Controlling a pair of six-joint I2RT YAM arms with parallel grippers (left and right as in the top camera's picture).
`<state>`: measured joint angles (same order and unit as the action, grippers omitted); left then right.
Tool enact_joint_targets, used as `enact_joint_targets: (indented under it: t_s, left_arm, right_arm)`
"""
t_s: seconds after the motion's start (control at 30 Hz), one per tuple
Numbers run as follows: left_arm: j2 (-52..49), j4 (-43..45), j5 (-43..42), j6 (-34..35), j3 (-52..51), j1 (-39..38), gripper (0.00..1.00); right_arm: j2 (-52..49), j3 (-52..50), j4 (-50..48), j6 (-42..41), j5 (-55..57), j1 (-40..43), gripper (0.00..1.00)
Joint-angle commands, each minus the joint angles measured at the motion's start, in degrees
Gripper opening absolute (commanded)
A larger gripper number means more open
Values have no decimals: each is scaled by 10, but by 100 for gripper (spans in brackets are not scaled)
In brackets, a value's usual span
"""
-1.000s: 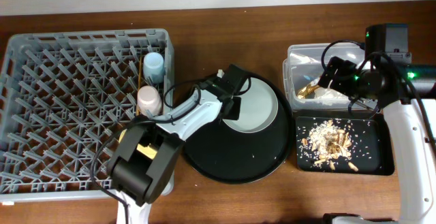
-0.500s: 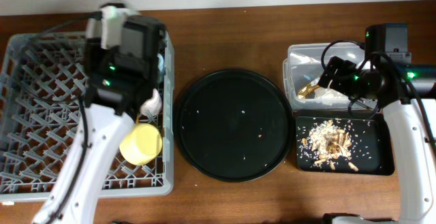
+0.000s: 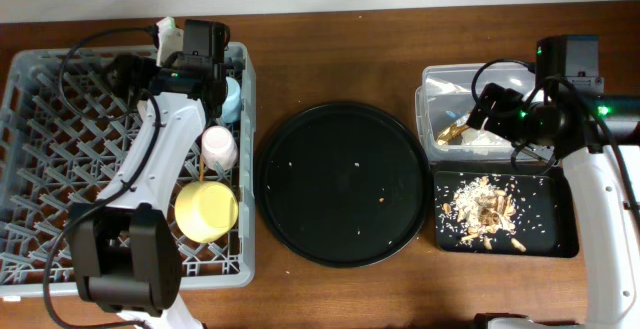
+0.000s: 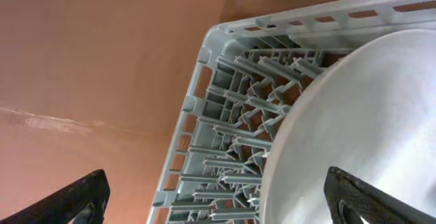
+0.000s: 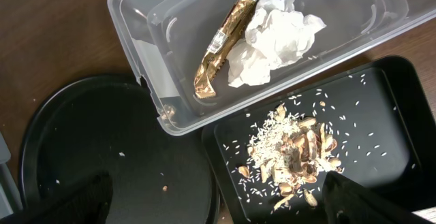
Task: Sort waste into correct bins and load items into the dishwasher rack
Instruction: 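Stand the white plate upright in the rack slot with the left gripper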
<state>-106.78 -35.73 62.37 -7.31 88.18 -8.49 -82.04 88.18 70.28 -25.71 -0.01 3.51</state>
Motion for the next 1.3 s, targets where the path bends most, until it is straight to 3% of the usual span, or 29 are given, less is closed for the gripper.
enact_joint_targets:
  t_s: [0.0,0.07,0.17,0.2,0.33,0.5,0.6,0.67,0.73,0.83,0.93,1.0,1.1,1.27]
  left_arm:
    - [70,1,-150,3,1,4,99]
    - [145,2,-337,19,6,13,99]
    - [253,22,-666,123,7,81,99]
    - [265,30,-698,136,7,100,99]
    - [271,3,-699,137,7,120,99]
    - [271,-111,-699,137,7,120,99]
    - [271,-144,-699,137,7,120,99]
    - [271,-145,-699,137,7,120,99]
    - [271,-145,-699,137,7,120,99]
    - [271,-145,-699,137,7,120,99]
    - [271,-145,-699,137,7,120,99]
    - [271,-145,-699,137,7,120,99]
    - [271,-145,-699,137,7,120,99]
    - [271,-145,-699,137,7,120,99]
  right_arm:
    - [1,1,0,0,3,2,99]
    - [1,1,0,0,3,2,99]
    - [1,1,0,0,3,2,99]
    - [1,1,0,0,3,2,99]
    - [1,1,0,0,3,2,99]
    - [20,1,0,0,3,-6,99]
    - [138,1,0,0,3,-35,99]
    - [250,1,-17,2,71,-82,99]
    - [347,-3,-30,65,99,-107,99]
    - [523,-160,-233,139,98,-106,99]
    - [721,-487,-557,148,36,-104,99]
    - [791,-659,-705,148,4,-97,99]
    - [819,-783,-781,148,-4,-99,98]
    - [819,-879,-745,148,-4,-99,99]
